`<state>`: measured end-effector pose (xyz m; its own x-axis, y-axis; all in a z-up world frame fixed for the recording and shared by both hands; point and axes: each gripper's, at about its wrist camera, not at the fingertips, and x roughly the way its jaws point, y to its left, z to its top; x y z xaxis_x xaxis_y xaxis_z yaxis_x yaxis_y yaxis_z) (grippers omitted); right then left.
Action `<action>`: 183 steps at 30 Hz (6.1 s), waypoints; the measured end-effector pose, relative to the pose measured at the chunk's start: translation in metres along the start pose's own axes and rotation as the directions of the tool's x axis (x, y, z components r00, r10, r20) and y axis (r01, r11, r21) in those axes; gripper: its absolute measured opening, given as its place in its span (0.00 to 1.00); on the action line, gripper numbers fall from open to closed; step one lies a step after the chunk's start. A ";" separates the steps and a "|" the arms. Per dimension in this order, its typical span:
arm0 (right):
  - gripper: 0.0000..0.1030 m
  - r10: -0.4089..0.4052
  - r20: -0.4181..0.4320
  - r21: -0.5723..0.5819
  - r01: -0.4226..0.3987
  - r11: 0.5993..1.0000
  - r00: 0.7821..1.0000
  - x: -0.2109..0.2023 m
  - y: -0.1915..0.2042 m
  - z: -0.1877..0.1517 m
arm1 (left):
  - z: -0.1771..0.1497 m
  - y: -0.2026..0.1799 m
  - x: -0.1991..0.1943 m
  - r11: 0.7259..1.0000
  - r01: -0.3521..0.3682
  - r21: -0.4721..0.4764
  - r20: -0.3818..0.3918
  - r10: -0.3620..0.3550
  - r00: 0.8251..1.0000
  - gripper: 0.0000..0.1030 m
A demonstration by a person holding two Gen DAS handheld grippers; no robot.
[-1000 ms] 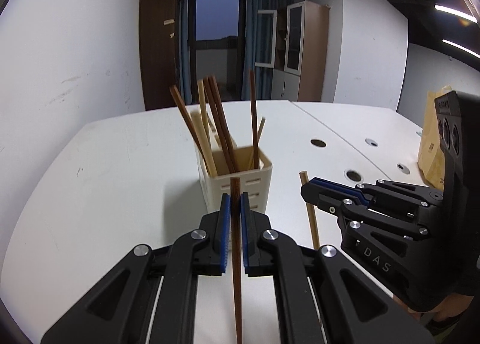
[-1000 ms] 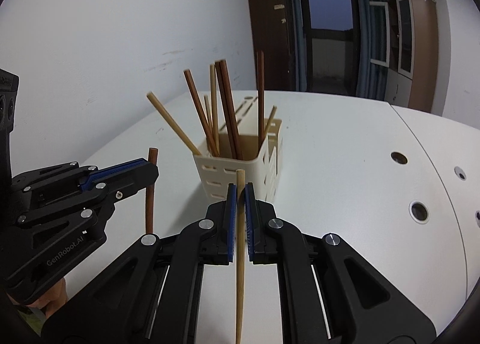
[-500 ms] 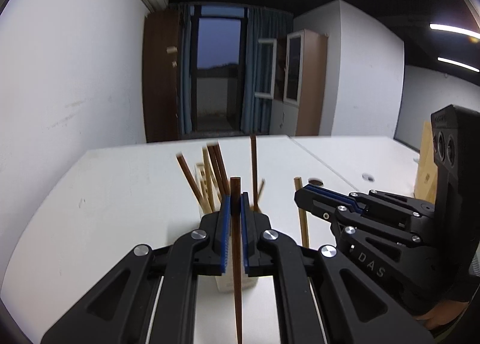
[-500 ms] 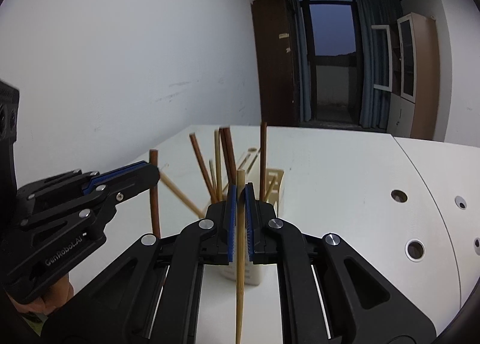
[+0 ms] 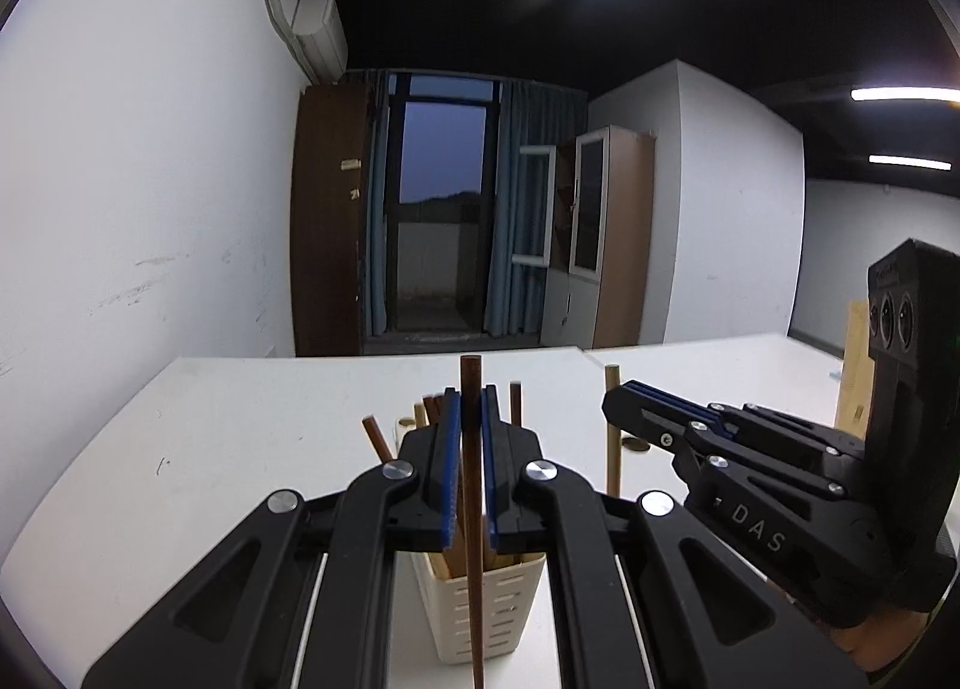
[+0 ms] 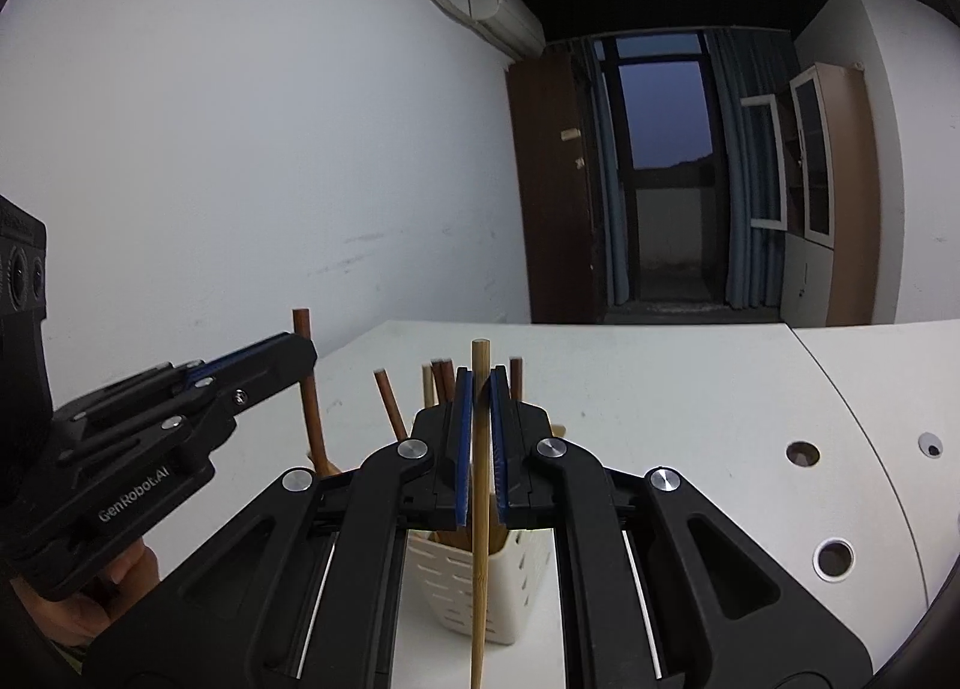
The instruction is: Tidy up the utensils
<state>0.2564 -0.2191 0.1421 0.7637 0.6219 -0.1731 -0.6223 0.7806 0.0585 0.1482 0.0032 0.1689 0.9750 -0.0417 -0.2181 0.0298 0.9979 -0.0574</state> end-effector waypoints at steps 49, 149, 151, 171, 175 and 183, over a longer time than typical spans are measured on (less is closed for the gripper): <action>0.05 0.046 0.231 -0.012 -0.045 0.999 0.972 0.044 -0.014 -0.007 | 0.001 0.014 0.029 0.998 -0.056 -0.041 0.214 0.064 0.975 0.06; 0.92 -0.009 -0.163 -0.047 0.001 0.999 0.987 -0.039 -0.019 -0.164 | -0.164 0.026 -0.022 0.994 -0.099 0.044 -0.232 0.106 0.967 0.95; 0.92 -0.007 -0.163 -0.042 0.000 0.999 0.987 -0.039 -0.020 -0.164 | -0.164 0.027 -0.021 0.994 -0.102 0.041 -0.234 0.109 0.966 0.95; 0.92 0.001 -0.179 -0.021 -0.005 1.000 0.984 -0.038 -0.023 -0.166 | -0.164 0.019 -0.025 0.995 -0.070 0.065 -0.217 0.083 0.973 0.95; 0.92 0.003 -0.182 -0.022 -0.007 1.000 0.983 -0.037 -0.023 -0.166 | -0.165 0.018 -0.024 0.996 -0.067 0.065 -0.222 0.080 0.972 0.95; 0.92 0.006 -0.185 -0.026 -0.011 1.000 0.983 -0.038 -0.022 -0.166 | -0.165 0.019 -0.025 0.996 -0.068 0.058 -0.224 0.079 0.971 0.95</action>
<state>0.2125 -0.2701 -0.0158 0.7149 0.6042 -0.3520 -0.6349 0.7718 0.0352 0.0886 0.0151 0.0124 0.9001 0.0273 -0.4349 -0.0236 0.9996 0.0139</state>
